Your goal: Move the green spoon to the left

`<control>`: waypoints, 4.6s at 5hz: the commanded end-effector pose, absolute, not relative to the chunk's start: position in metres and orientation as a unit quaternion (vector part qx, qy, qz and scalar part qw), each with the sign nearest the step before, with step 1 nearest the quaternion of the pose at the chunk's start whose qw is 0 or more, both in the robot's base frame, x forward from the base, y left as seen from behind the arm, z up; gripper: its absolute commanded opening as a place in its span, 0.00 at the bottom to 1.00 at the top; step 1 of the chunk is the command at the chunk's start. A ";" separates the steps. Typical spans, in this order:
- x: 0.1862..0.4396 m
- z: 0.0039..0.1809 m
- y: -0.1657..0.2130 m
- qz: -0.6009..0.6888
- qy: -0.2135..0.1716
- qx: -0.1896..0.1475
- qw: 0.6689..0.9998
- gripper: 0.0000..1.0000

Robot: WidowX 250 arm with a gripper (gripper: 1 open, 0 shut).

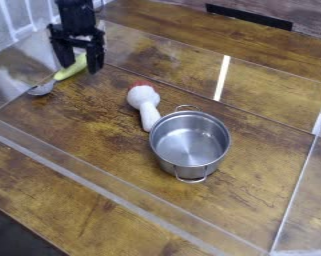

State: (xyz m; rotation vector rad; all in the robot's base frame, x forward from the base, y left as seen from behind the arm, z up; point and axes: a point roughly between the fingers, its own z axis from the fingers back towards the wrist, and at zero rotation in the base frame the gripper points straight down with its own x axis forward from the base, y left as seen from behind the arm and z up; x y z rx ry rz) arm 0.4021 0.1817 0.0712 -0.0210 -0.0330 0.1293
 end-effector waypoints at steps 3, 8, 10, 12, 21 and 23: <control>0.411 0.165 0.163 0.045 -0.095 0.027 0.994 1.00; 0.403 0.147 0.156 0.031 -0.048 0.052 0.997 1.00; 0.401 0.145 0.158 0.035 -0.035 0.058 0.997 1.00; 0.402 0.143 0.159 0.040 -0.024 0.061 0.997 1.00; 0.411 0.128 0.187 0.040 0.020 0.071 0.997 1.00; 0.409 0.131 0.190 0.043 0.027 0.070 0.996 1.00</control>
